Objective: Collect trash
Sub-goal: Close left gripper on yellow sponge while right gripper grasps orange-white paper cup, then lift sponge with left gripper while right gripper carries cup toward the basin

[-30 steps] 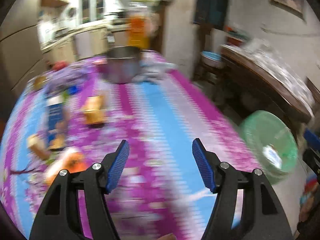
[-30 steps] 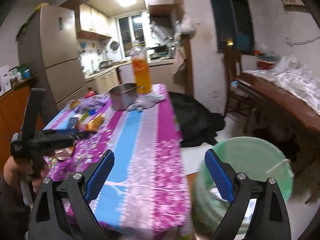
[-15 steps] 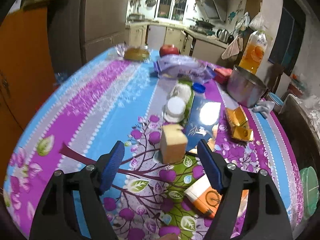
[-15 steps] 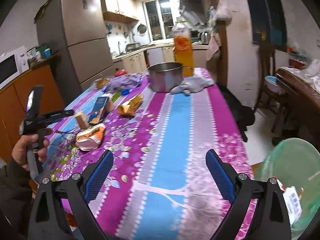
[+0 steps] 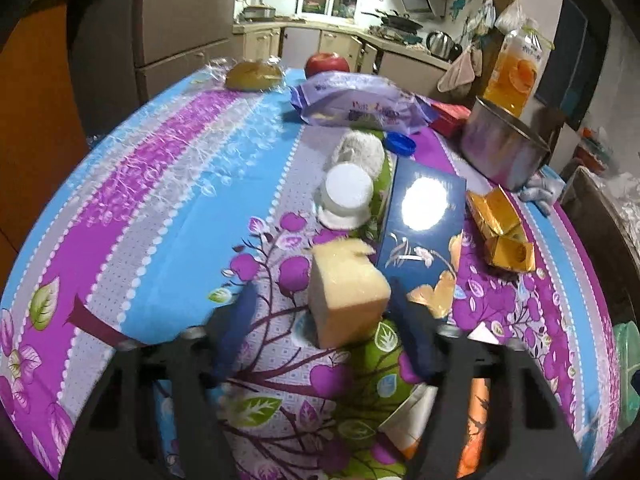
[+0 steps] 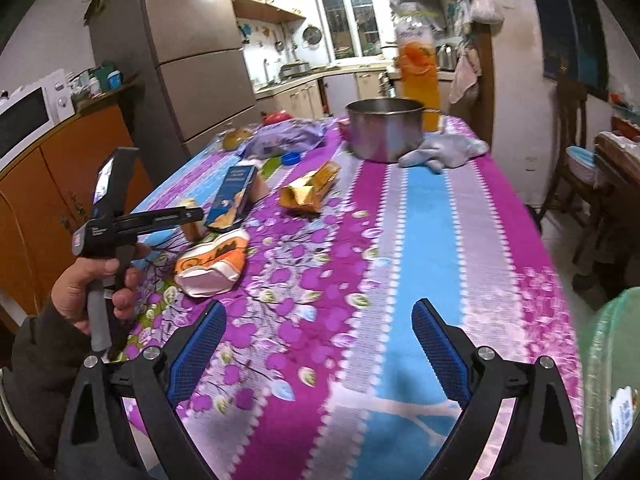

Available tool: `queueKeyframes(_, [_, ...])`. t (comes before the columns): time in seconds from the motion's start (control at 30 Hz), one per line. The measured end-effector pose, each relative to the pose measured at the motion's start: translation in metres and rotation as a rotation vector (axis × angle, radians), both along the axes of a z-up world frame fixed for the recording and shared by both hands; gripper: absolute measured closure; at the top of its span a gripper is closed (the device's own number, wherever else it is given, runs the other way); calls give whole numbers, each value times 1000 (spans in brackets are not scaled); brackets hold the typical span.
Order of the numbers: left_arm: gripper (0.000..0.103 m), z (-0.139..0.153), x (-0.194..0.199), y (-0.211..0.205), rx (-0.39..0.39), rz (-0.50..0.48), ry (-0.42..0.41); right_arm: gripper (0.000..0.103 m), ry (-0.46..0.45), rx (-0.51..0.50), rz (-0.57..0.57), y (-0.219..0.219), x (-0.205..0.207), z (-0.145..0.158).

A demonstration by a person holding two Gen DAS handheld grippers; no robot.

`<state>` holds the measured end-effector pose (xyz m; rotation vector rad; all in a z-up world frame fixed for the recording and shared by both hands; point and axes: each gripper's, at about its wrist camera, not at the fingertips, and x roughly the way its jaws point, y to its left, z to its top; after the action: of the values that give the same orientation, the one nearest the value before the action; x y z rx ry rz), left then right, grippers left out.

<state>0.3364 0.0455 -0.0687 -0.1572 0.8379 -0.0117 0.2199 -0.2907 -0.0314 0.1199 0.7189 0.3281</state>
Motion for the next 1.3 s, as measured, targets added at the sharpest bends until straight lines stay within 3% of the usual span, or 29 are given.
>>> queueKeyframes(0.13, [72, 2, -3, 2, -28, -40, -16, 10, 51, 48, 82, 20, 19, -7])
queueKeyframes(0.23, [73, 8, -10, 3, 2, -33, -39, 10, 68, 56, 139, 39, 30, -9])
queueKeyframes(0.43, [74, 8, -21, 13, -18, -42, -46, 15, 20, -42, 322, 101, 29, -17])
queueKeyframes(0.6, [74, 6, -21, 16, -62, -59, -33, 9, 110, -16, 346, 125, 60, -31])
queueKeyframes(0.77, [73, 1, -22, 16, -91, -75, -20, 5, 115, -118, 342, 155, 81, -36])
queueKeyframes(1.03, [74, -1, -21, 18, -117, -91, -15, 5, 147, -174, 296, 168, 99, -50])
queueKeyframes(1.1, [73, -2, -21, 18, -117, -93, -14, 10, 151, -179, 295, 168, 100, -53])
queueKeyframes(1.17, [73, -2, -21, 18, -117, -92, -14, 21, 135, -202, 282, 168, 100, -54])
queueKeyframes(1.3, [73, -1, -21, 17, -101, -89, -21, 23, 107, -184, 258, 161, 96, -53])
